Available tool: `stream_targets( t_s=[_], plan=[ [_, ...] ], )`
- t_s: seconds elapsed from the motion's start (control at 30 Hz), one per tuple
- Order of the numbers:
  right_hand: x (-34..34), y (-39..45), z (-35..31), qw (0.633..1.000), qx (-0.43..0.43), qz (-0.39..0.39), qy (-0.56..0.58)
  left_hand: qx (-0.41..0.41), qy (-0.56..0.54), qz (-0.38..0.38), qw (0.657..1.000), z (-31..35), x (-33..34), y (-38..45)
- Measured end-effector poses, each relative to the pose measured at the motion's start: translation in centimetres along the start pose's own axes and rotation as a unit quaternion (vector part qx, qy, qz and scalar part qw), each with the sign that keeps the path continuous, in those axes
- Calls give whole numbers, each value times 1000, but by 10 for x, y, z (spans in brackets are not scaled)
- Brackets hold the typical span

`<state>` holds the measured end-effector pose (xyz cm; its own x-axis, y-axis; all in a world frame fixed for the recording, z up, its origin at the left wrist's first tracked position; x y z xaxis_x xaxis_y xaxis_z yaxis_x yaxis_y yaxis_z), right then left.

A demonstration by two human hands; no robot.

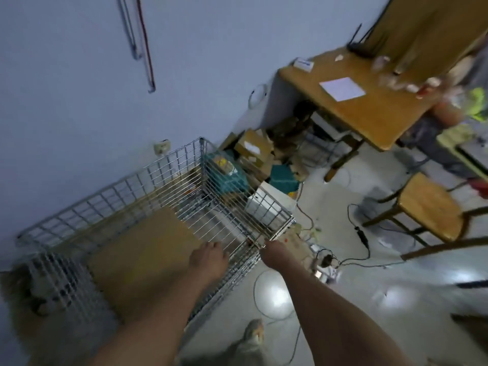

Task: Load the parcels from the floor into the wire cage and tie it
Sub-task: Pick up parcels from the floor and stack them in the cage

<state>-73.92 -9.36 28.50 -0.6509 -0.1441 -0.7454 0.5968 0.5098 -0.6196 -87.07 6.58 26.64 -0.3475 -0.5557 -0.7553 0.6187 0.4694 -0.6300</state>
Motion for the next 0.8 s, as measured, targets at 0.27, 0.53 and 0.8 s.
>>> stream_targets(
  t_s=[0.27,0.53,0.8],
  plan=[
    [-60,-73,108,997,31,61,37,81,113,32,990,154,-40,-55],
    [-111,-96,229,994,14,97,58,89,161,51,982,288,-21,-61],
    [-121,-72,311,993,16,70,98,93,196,14,976,352,16,-39]
  ],
)
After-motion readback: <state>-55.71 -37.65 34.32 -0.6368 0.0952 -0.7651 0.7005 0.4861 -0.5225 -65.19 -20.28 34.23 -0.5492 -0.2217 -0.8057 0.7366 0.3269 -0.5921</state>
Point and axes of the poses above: each hand's wrist, its own y-axis towards the middle knuckle, its own x-axis out of the palm, z = x × y, the point moved 5 cm from there along y, towards the middle knuckle, and after that the axes turned 12 degrees about -x, right-handed, at the moved point
